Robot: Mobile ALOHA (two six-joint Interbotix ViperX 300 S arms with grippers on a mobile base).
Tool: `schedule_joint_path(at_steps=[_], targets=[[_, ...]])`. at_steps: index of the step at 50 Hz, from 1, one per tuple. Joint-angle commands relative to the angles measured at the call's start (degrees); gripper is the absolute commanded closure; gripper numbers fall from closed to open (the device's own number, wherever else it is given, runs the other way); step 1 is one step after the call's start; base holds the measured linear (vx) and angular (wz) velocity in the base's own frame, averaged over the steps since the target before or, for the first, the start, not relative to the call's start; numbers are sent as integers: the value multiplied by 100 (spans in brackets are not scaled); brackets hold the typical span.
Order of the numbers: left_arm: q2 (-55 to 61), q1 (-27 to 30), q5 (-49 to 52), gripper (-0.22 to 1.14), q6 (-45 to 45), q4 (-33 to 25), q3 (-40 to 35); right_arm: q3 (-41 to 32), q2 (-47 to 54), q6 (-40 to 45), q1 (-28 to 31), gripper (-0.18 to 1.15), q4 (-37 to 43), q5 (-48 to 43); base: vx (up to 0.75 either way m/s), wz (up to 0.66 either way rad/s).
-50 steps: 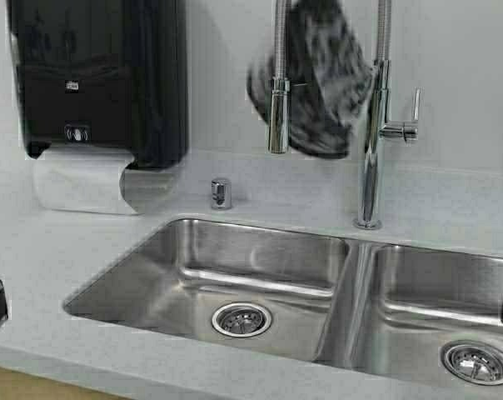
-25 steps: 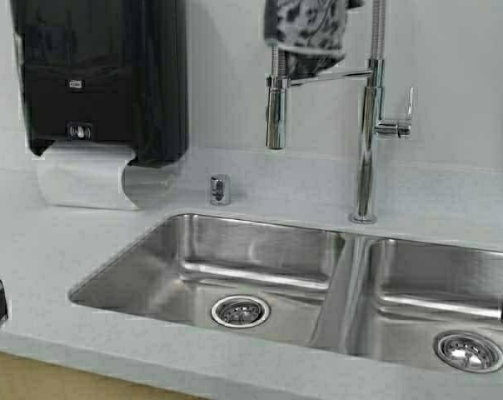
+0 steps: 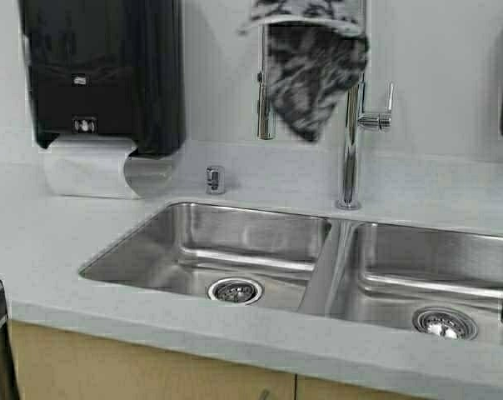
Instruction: Get the cloth and wipe up the spill under the wine glass
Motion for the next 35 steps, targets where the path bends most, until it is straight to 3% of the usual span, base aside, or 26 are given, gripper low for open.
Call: schedule_joint_path(at_steps=[1,35], targets=[[44,9,-18,89,-18,-9,-44,149,-158,9,9,91,0,0,-16,3],[53,0,79,89,-185,-35,-44,1081,-123,-18,0,91,0,-105,-14,16]])
